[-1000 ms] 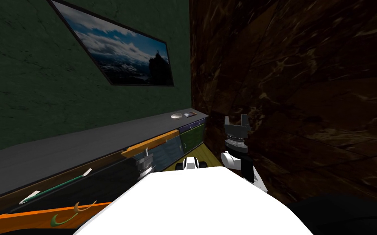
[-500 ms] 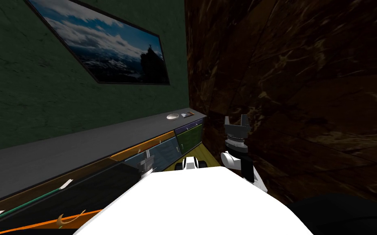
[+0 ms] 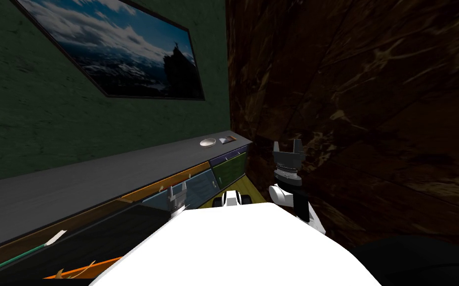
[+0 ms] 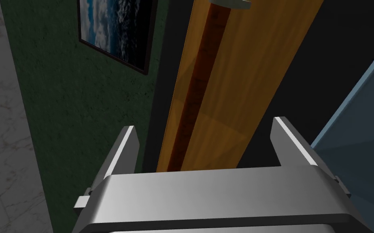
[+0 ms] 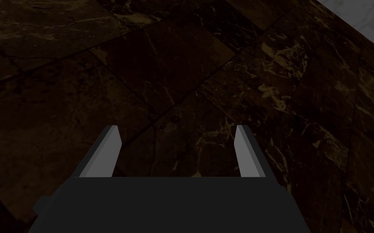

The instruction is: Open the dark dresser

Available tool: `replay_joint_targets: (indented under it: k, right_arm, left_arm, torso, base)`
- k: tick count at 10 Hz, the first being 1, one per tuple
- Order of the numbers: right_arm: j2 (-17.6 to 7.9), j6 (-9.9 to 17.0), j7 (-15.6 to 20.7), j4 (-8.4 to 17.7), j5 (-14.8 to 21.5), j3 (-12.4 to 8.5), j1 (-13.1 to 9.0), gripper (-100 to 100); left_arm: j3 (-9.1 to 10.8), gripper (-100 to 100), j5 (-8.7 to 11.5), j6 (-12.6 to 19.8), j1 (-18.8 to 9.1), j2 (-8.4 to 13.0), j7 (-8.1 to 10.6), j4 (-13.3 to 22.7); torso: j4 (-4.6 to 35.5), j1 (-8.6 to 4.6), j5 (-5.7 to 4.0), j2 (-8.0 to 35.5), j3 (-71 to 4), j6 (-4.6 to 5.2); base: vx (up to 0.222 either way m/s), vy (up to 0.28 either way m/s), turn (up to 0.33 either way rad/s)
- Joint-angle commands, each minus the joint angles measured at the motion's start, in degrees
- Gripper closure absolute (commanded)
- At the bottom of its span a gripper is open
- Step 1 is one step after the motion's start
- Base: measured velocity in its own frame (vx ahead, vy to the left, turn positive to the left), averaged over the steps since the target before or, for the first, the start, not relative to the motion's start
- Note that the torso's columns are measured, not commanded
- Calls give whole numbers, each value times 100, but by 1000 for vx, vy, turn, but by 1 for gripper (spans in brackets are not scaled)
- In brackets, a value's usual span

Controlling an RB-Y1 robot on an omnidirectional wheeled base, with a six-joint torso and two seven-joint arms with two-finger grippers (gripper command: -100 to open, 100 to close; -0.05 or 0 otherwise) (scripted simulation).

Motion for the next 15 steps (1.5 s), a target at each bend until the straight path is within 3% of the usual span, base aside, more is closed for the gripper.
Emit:
replay_joint_targets:
  k: [1,2,3,6,12,13,14,15]
  right_arm:
    - [0,0,0,0,0,0,0,0]
    - [0,0,0,0,0,0,0,0]
    - [0,0,0,0,0,0,0,0]
    - [0,0,0,0,0,0,0,0]
    - [1,0,0,0,0,1,-2,0]
    - [1,0,0,0,0,1,-1,0]
    - [0,0,0,0,0,0,-1,0]
    - [0,0,0,0,0,0,0,0]
  left_arm:
    - [81,-100,70,328,-9,118,25,-268]
    - [62,-100,53,237,-12,92,19,-187]
    - [20,100,17,75,-3,29,12,-42]
    - [-41,100,-36,-178,3,-60,-2,184]
    - [-6,100,82,242,287,131,72,-480]
    - [-44,100,58,259,289,96,59,-368]
    - [11,-100,144,505,422,197,107,-647]
    - [43,-100,186,611,479,250,129,-794]
  torso:
    - [-4,-5,-2,-10,-7,-1]
    - [-6,-9,-3,-20,-13,-1]
    - [-6,-8,-3,-22,-15,0]
    - [5,-2,-3,1,1,-7]
    - [24,-21,-34,22,2,-12]
    - [28,-25,-46,15,-8,-19]
    - [18,-18,-37,-9,-17,-11]
    - [1,-18,-21,-30,-25,-5]
  base:
    - [5,-23,11]
    - [1,-10,3]
    - [-8,10,-33]
    - [-9,23,-8]
    - [-110,-81,17]
    - [-54,-41,2]
    - [-4,-41,10]
    - [4,-56,21]
